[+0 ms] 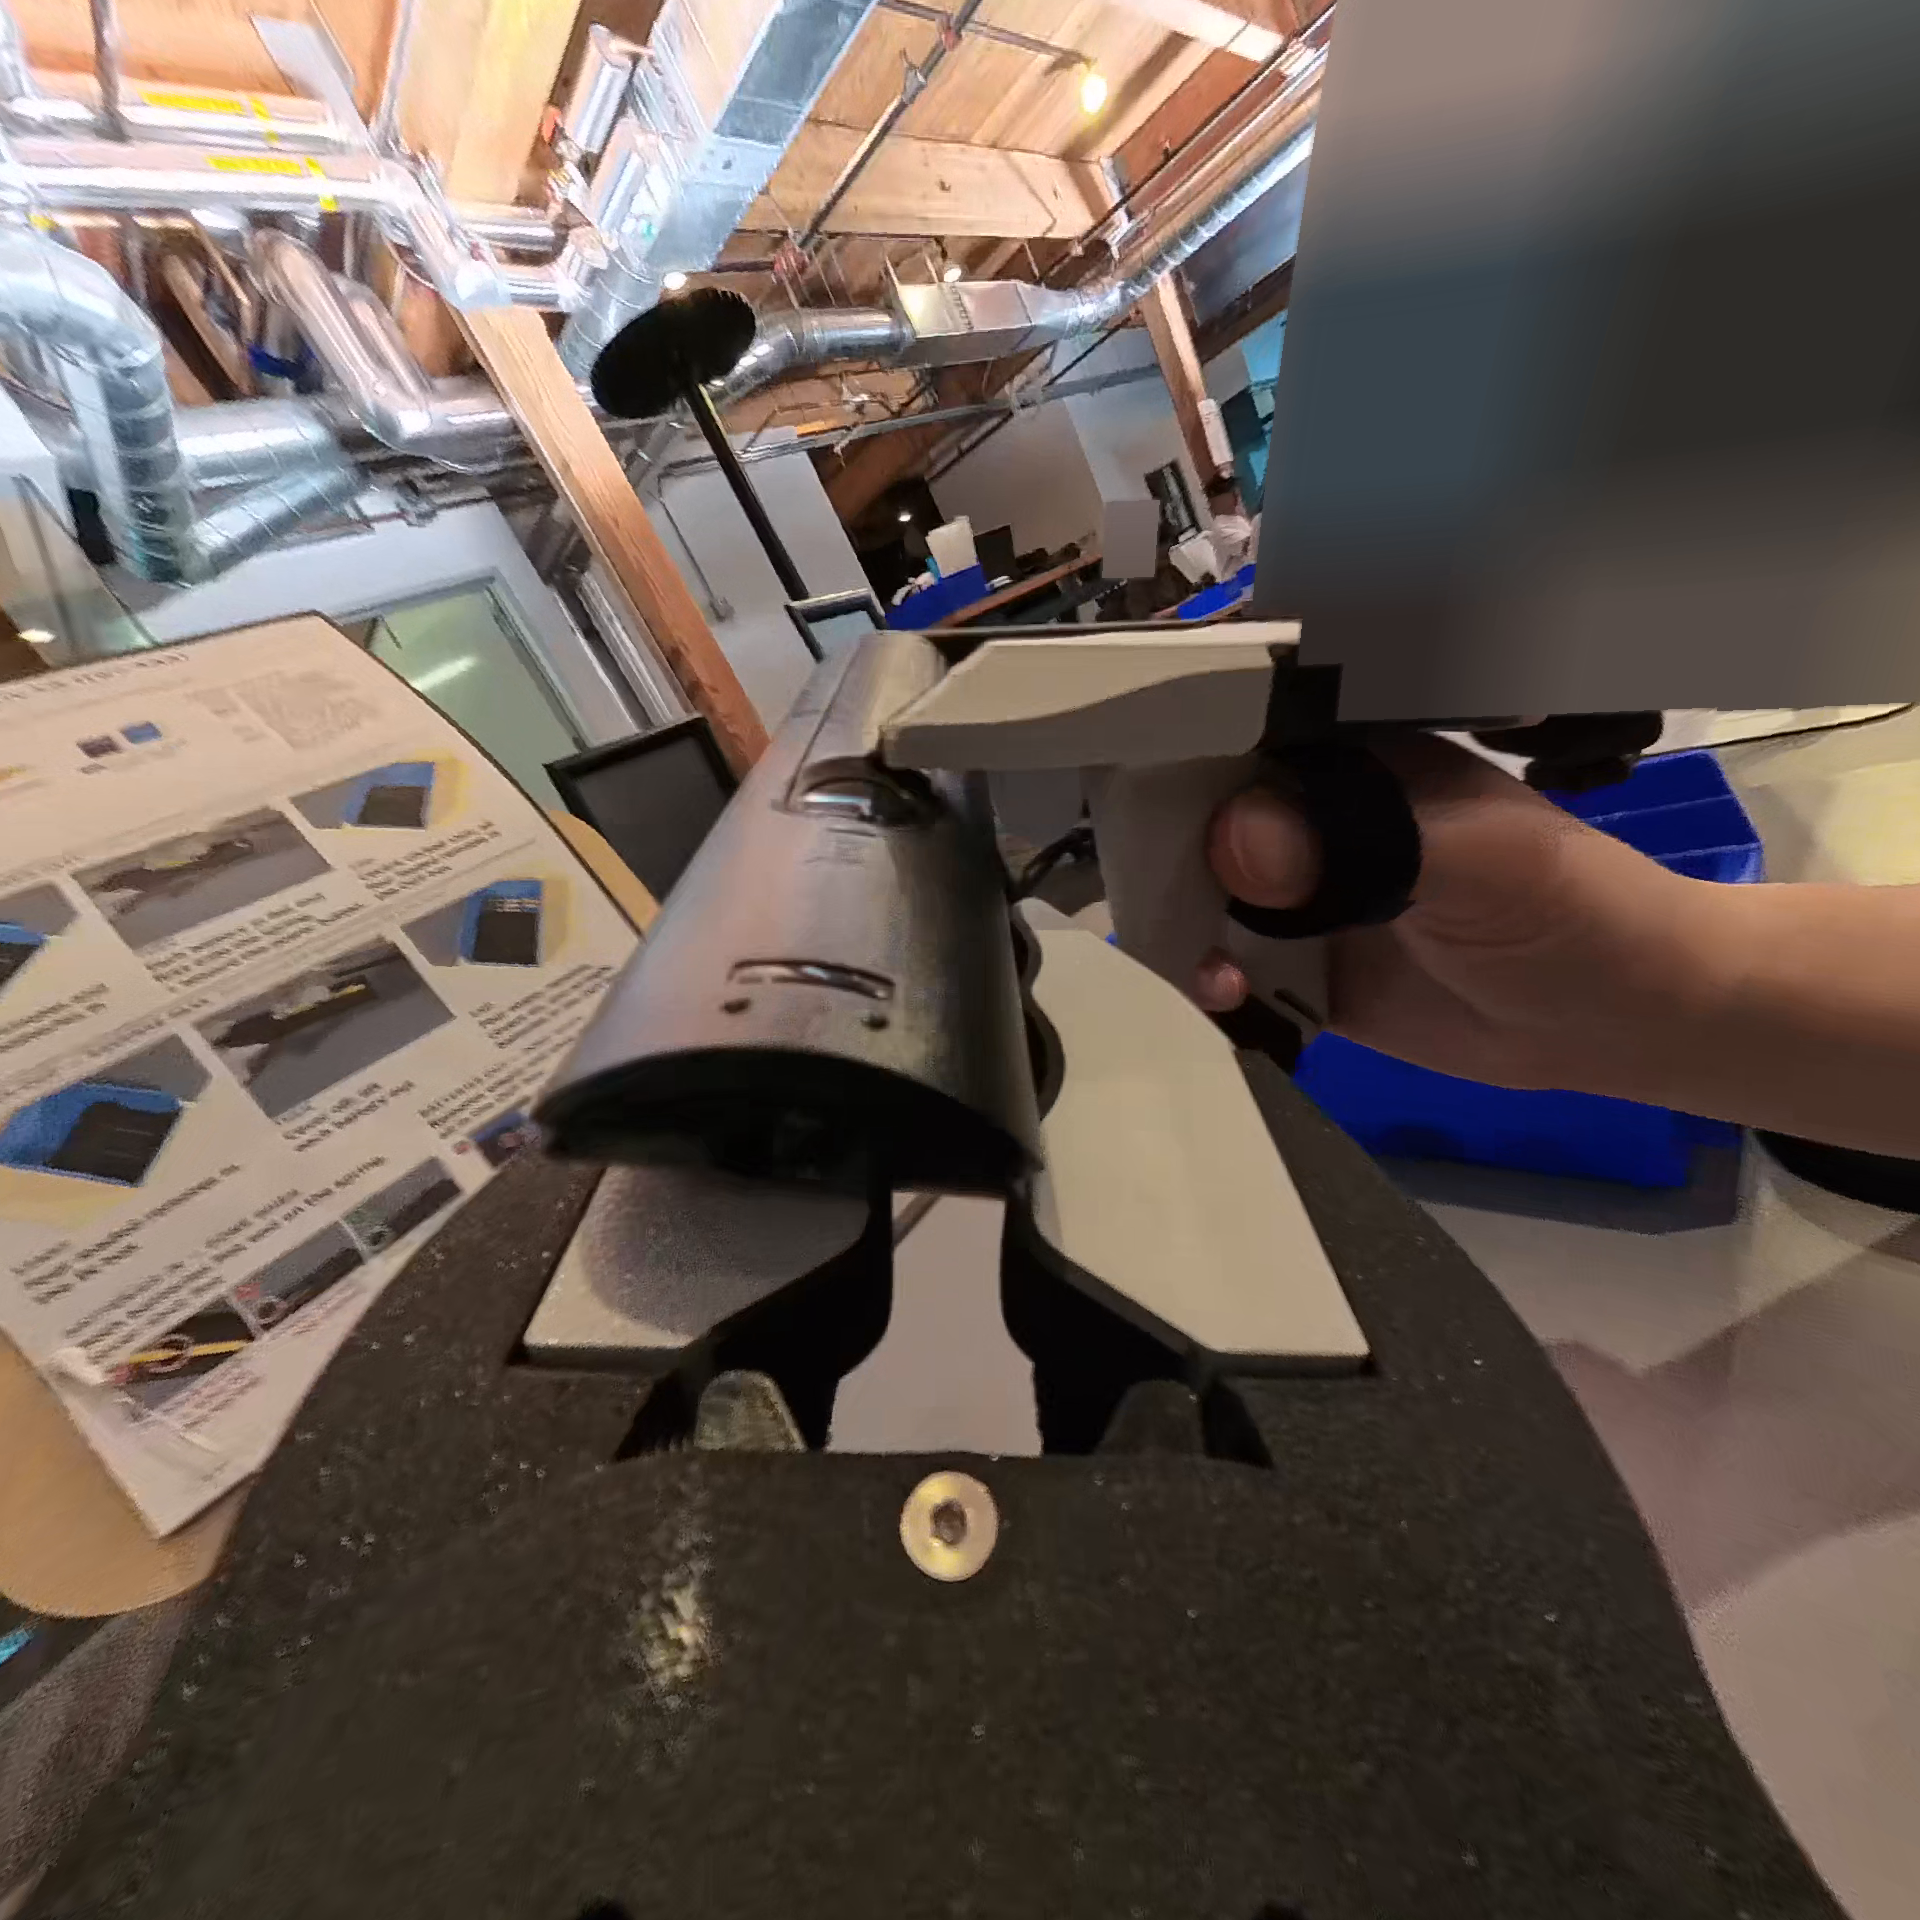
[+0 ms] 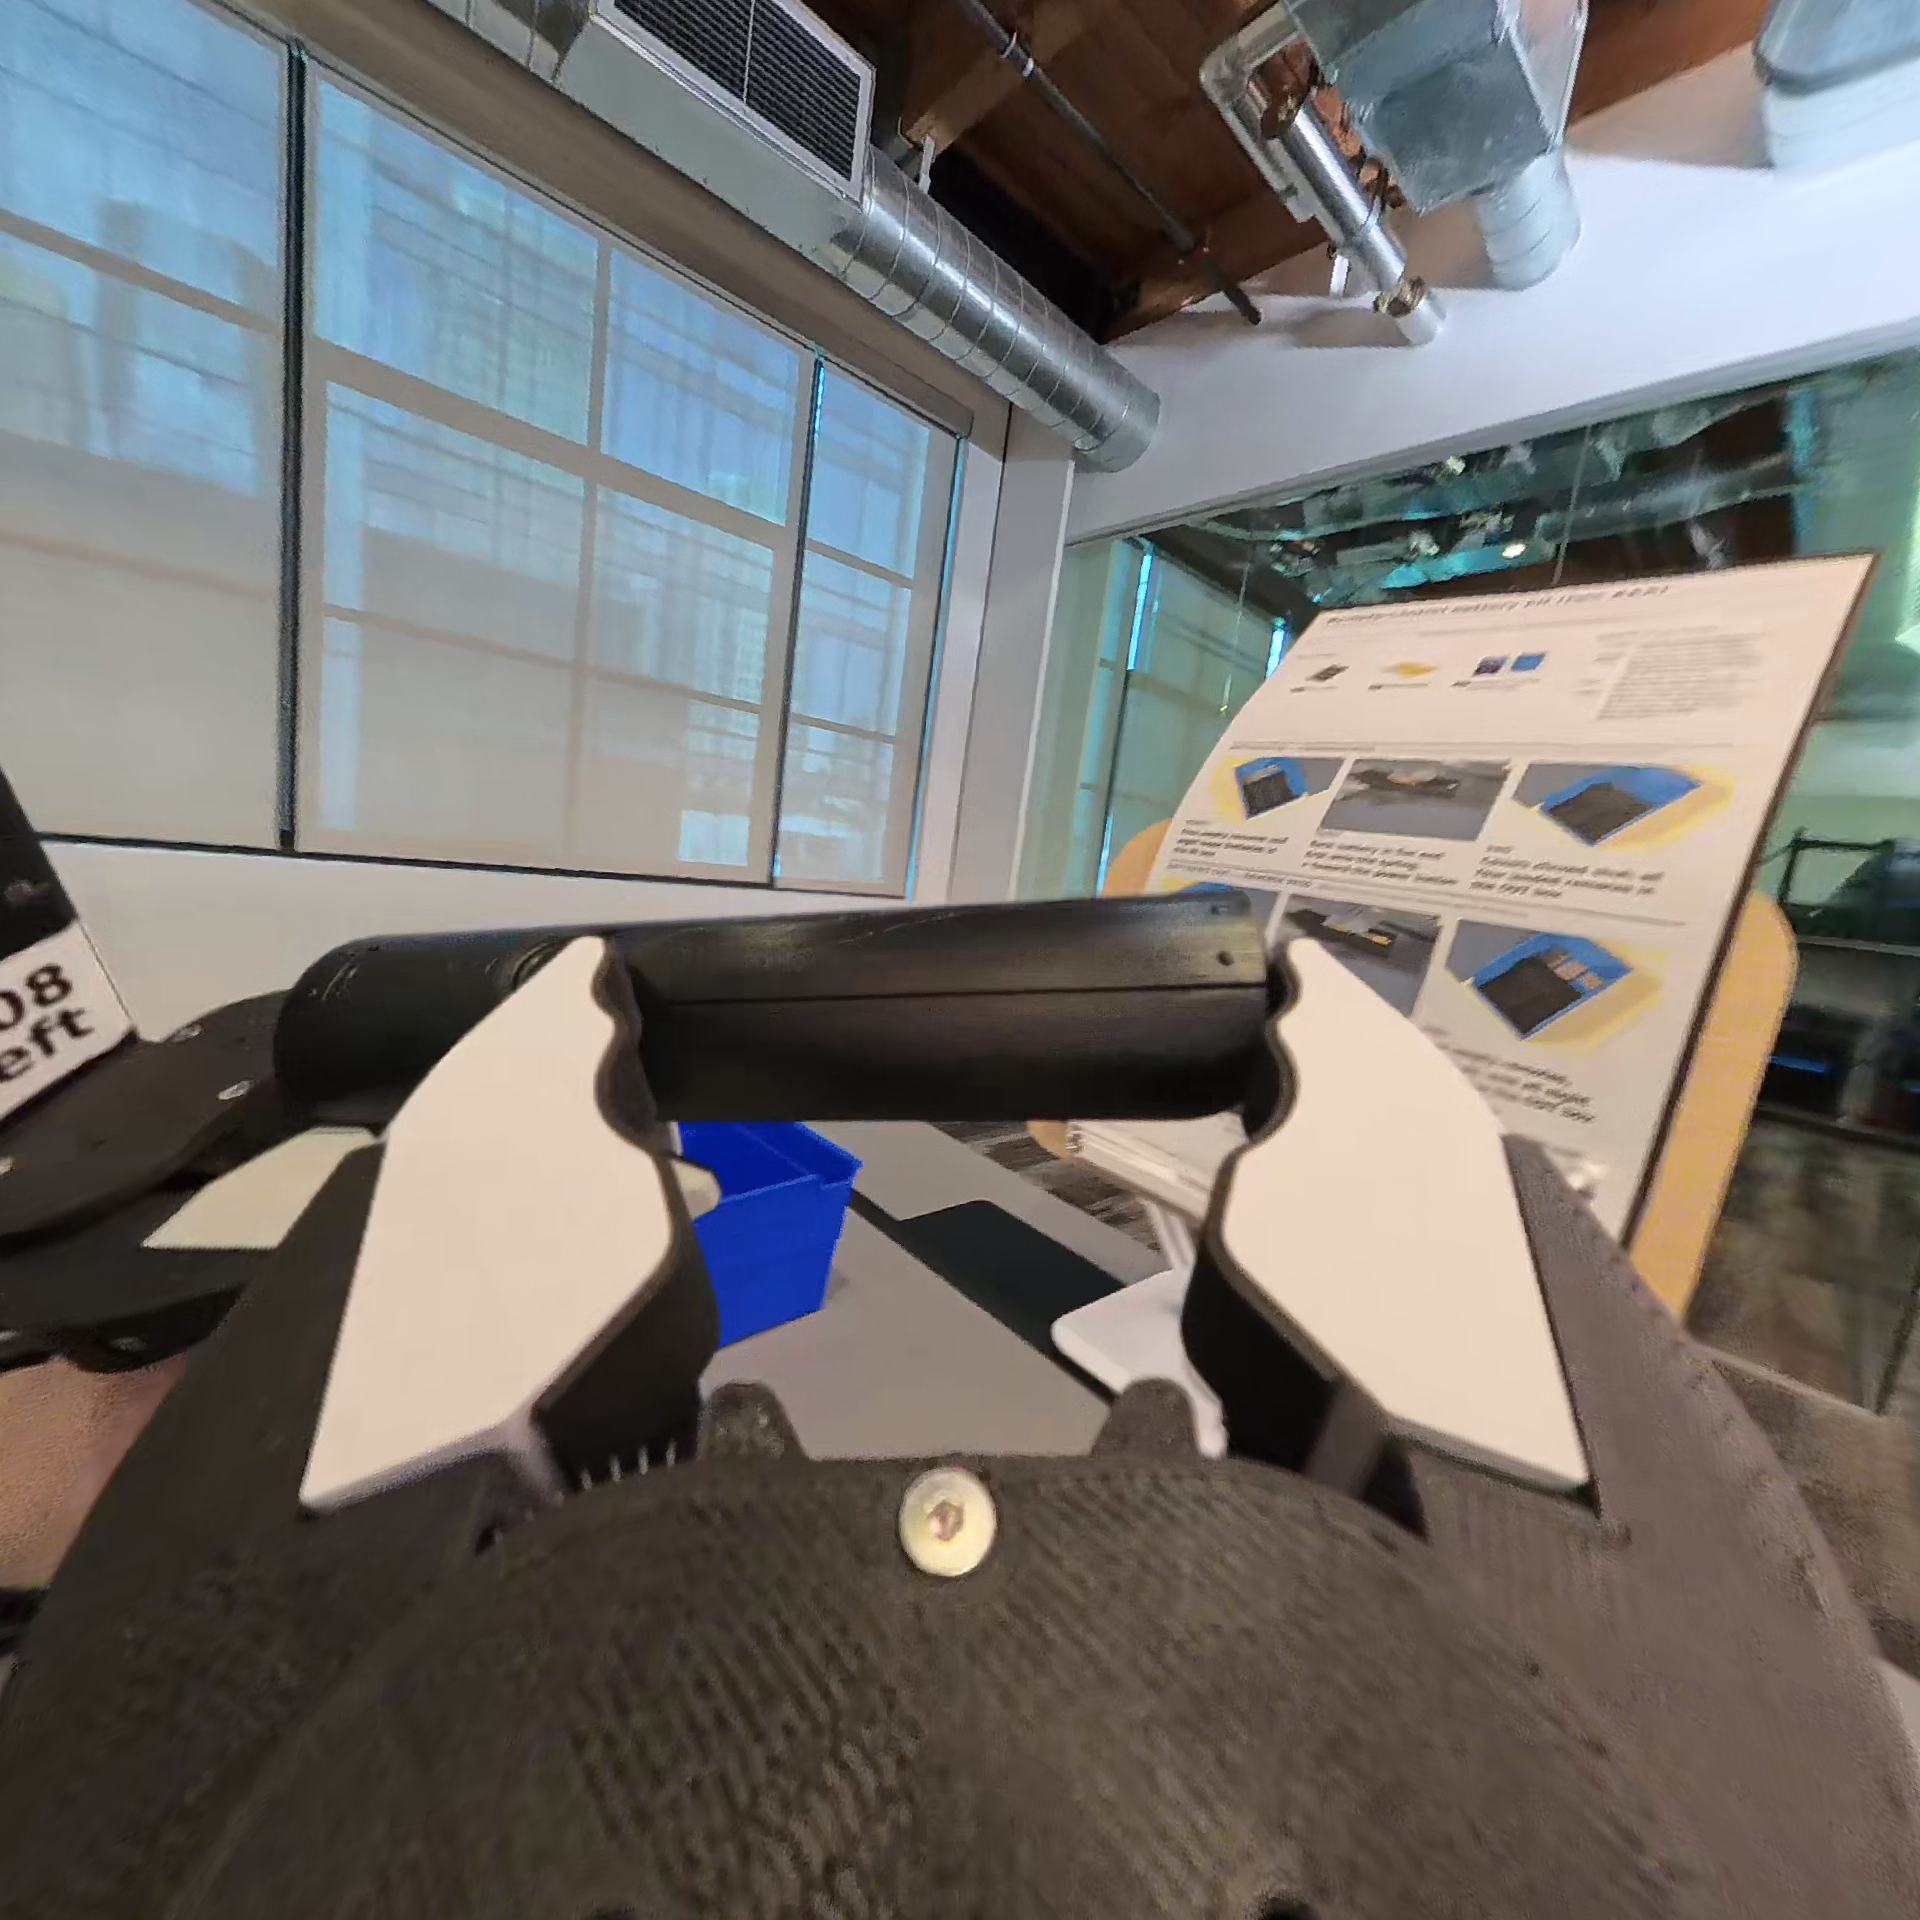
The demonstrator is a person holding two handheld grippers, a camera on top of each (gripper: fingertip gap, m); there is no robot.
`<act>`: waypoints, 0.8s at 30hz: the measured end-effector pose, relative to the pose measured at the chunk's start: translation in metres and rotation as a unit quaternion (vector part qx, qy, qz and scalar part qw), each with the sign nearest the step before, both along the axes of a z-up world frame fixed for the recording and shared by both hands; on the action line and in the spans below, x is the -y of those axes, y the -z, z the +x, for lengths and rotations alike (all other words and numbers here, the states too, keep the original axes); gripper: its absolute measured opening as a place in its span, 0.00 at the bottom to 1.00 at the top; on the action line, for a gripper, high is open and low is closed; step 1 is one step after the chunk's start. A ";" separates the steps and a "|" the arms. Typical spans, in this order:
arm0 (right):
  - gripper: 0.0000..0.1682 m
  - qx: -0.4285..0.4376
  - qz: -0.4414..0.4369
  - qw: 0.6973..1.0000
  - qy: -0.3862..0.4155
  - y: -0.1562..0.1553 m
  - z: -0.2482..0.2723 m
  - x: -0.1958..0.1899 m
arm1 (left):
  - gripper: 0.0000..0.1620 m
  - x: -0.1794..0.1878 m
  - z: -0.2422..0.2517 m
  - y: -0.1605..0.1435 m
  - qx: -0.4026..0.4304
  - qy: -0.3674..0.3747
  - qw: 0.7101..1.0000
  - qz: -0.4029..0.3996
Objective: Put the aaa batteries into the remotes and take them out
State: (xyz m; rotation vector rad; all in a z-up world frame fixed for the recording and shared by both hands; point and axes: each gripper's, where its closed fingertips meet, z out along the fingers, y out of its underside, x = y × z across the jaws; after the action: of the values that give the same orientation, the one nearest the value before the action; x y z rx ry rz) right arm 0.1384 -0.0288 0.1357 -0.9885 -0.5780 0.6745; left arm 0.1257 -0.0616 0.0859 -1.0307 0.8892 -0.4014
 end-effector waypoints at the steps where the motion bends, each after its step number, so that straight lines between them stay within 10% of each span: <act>1: 0.66 0.002 0.006 1.000 0.001 -0.001 0.001 0.001 | 0.07 0.003 0.003 0.002 0.000 0.016 1.000 -0.011; 3: 0.60 -0.002 -0.008 1.000 -0.018 0.000 -0.001 0.001 | 0.52 0.011 0.009 0.004 -0.003 0.045 0.999 -0.012; 6: 0.59 -0.021 -0.047 0.998 -0.042 0.006 -0.004 -0.003 | 0.42 0.012 0.009 0.003 0.012 0.044 0.999 -0.022; 11: 0.58 0.007 -0.054 0.999 -0.005 0.011 -0.004 -0.010 | 0.54 0.006 0.008 0.006 0.066 0.097 0.987 -0.109; 17: 0.57 0.025 -0.038 0.999 0.000 0.007 -0.005 -0.006 | 0.47 0.007 0.008 0.004 0.066 0.094 0.989 -0.097; 24: 0.56 0.042 0.029 0.999 0.010 -0.006 -0.005 0.012 | 0.07 0.013 0.006 -0.004 0.061 0.096 0.991 -0.073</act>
State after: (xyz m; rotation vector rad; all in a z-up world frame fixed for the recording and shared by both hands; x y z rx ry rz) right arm 0.1336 -0.0406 0.1416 -0.9712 -0.6565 0.5969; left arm 0.1318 -0.0747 0.0900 -1.0450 0.8617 -0.6932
